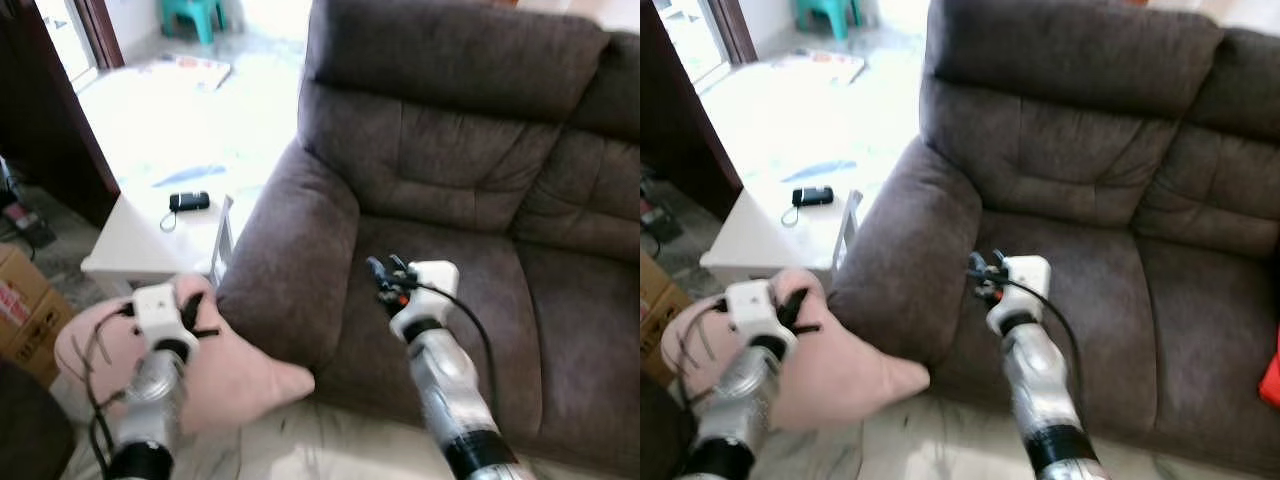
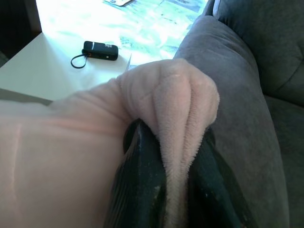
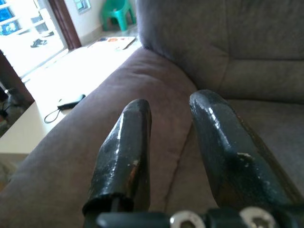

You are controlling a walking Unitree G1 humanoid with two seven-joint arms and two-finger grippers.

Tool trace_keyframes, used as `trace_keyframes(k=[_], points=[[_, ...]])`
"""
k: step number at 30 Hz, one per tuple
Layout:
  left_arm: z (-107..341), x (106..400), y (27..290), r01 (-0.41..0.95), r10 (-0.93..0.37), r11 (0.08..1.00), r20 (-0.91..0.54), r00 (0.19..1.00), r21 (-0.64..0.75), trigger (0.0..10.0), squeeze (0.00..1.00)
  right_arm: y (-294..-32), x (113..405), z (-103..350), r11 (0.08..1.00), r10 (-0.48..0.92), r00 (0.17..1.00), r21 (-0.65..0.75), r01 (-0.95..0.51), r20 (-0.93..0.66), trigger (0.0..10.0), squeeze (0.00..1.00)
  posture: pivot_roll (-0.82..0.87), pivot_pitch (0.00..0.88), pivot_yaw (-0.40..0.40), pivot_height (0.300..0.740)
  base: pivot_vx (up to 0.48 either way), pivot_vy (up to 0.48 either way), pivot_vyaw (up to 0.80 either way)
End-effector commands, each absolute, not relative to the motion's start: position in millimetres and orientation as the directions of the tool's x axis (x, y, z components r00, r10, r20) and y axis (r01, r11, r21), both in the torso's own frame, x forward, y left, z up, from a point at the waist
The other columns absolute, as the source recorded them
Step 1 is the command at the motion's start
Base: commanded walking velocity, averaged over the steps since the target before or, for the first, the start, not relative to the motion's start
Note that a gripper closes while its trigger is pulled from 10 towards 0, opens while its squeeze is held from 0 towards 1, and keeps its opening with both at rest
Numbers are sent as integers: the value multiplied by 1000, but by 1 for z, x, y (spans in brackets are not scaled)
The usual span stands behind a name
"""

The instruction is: Move the pillow to the sofa from floor

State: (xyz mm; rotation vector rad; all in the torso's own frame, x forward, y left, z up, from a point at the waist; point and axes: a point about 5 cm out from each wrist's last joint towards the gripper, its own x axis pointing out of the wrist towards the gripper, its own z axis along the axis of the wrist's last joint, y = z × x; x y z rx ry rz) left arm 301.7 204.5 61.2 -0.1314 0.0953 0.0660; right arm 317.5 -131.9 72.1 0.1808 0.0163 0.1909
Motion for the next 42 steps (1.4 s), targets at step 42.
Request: trace_keyframes(k=[42], points=[[96, 315, 195, 14, -10, 994, 37, 999, -111, 10000, 0, -132, 323, 73, 967, 197, 980, 167, -193, -8, 10000, 0, 109, 0, -89, 740, -171, 0, 0]])
